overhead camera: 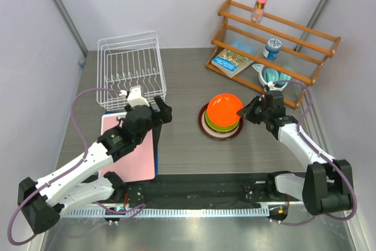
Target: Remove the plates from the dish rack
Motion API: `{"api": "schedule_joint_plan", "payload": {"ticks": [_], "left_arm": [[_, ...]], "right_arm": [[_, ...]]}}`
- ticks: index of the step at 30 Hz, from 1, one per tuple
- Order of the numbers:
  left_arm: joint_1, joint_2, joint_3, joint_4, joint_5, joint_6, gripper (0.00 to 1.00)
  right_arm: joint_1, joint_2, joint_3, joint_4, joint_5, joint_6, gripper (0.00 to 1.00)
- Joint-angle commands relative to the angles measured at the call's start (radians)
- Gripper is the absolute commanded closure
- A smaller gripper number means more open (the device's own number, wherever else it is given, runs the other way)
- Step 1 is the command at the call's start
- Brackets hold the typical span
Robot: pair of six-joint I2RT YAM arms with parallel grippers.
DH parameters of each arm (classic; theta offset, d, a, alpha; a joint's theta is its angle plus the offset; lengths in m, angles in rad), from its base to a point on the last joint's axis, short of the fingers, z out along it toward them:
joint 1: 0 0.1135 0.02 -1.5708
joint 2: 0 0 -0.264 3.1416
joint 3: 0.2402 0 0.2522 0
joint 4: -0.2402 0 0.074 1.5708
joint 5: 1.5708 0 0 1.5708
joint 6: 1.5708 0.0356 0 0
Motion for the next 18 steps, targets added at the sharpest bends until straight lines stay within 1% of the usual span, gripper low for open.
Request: {"api": "schedule_joint_plan", "payload": {"ticks": [1, 5, 9, 12, 13, 15, 16, 17, 18], "left_arm": [[-0.001, -0.035, -0.011, -0.094, -0.155, 0.039, 0.01], [-0.001, -0.049, -0.014, -0.136, -0.197, 0.045, 0.01], [0.001, -0.068, -0.025, -0.144, -0.212, 0.046, 0.00], [0.001, -0.078, -0.028, -0.144, -0.218, 0.054, 0.01], [-0.001, -0.085, -0.028, -0.148, -0.221, 0.057, 0.00], [0.001, -0.091, -0.033, -0.153, -0.228, 0.059, 0.01], [0.001, -0.099, -0.033, -0.156, -0.228, 0.062, 0.01], [0.001, -0.101, -0.034, -0.158, -0.229, 0.063, 0.00], [-0.001, -0.104, -0.036, -0.159, -0.231, 0.065, 0.01]], "right_arm": [[-0.013, 0.073, -0.021, 0.005, -0.015, -0.045, 0.99], [-0.013, 0.114, -0.037, 0.090, -0.037, -0.038, 0.99], [-0.015, 0.142, -0.030, 0.102, -0.013, -0.055, 0.99], [-0.015, 0.171, -0.024, 0.116, -0.030, -0.050, 0.99], [-0.015, 0.179, -0.022, 0.124, -0.053, -0.049, 0.93], [-0.016, 0.197, -0.021, 0.134, -0.057, -0.044, 0.84], [-0.016, 0.202, -0.019, 0.134, -0.065, -0.042, 0.69], [-0.015, 0.202, -0.019, 0.134, -0.067, -0.044, 0.59], [-0.015, 0.200, -0.018, 0.133, -0.068, -0.045, 0.52]]}}
